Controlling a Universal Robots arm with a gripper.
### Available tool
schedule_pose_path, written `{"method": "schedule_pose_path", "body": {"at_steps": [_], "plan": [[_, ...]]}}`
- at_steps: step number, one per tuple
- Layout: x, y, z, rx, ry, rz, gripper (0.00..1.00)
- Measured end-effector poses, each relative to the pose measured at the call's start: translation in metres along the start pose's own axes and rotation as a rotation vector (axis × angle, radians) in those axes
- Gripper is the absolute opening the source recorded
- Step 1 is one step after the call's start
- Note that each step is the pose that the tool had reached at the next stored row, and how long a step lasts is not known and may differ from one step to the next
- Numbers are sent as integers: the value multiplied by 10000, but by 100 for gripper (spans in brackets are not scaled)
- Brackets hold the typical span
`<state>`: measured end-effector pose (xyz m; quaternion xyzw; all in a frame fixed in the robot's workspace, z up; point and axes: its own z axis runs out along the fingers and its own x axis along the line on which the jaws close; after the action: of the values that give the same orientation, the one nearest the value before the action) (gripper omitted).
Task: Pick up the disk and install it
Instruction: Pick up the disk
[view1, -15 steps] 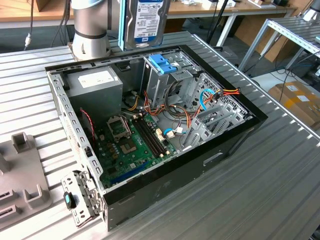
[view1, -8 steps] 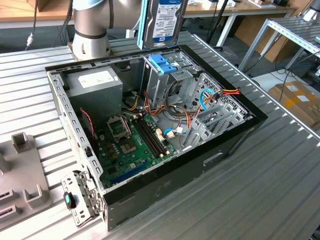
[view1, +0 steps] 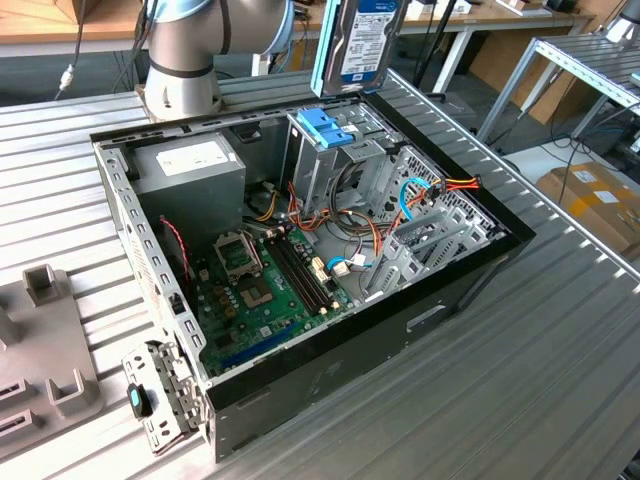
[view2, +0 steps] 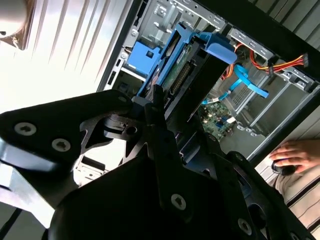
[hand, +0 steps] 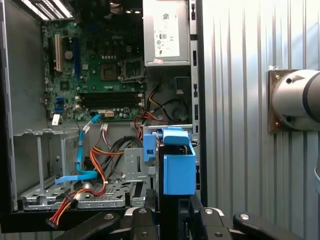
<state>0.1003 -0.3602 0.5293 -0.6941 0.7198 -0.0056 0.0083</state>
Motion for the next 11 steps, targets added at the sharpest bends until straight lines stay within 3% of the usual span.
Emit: {"method": "schedule_pose_path", "body": {"at_steps": [7,11], "plan": [[3,-8,4,-1,6,-1,35],[50,-11,13,0,25,-1,35]]}}
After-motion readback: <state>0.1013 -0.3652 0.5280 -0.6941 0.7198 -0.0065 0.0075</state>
